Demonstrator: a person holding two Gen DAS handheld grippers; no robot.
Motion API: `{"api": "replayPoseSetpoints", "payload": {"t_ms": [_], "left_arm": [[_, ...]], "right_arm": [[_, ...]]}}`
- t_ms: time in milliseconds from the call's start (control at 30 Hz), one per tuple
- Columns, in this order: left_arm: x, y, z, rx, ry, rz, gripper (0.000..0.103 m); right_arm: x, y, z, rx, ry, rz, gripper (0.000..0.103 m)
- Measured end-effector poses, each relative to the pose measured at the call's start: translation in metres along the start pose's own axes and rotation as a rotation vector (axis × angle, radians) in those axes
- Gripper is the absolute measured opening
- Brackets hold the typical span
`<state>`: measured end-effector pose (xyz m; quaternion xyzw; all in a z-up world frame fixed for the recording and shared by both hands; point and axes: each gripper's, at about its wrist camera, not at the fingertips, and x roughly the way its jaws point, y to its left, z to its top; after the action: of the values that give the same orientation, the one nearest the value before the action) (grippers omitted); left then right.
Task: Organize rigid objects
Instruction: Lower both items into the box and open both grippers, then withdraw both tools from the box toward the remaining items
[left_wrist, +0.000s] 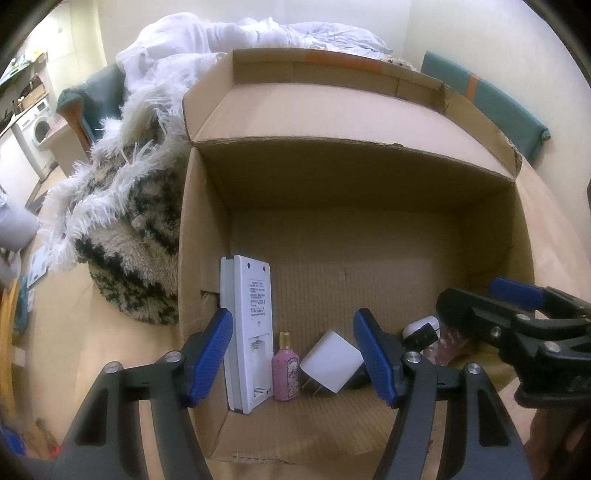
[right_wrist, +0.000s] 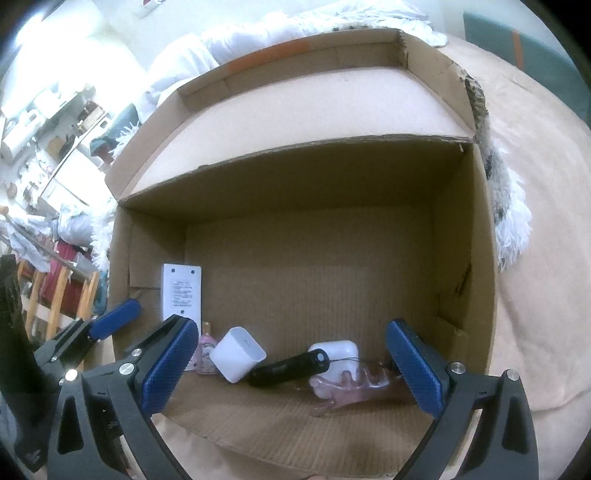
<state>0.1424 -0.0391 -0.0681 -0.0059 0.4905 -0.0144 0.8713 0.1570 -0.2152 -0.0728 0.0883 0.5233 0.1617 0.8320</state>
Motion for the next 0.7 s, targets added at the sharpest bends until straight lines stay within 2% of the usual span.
{"api": "replayPoseSetpoints", "payload": {"t_ms": [500,700], "left_arm": [[-0.022,0.009,-0.007,-0.001,-0.035,0.015,0.066],[-0.038,0.011,-0.022,0.001,-0.042,0.021,0.066]], "right_arm": [[-0.016,0.004,-0.005,0.001,-0.033,0.003,0.103],[-0.030,0.005,-0.014,0.004,-0.047,-0.006,0.103]]}}
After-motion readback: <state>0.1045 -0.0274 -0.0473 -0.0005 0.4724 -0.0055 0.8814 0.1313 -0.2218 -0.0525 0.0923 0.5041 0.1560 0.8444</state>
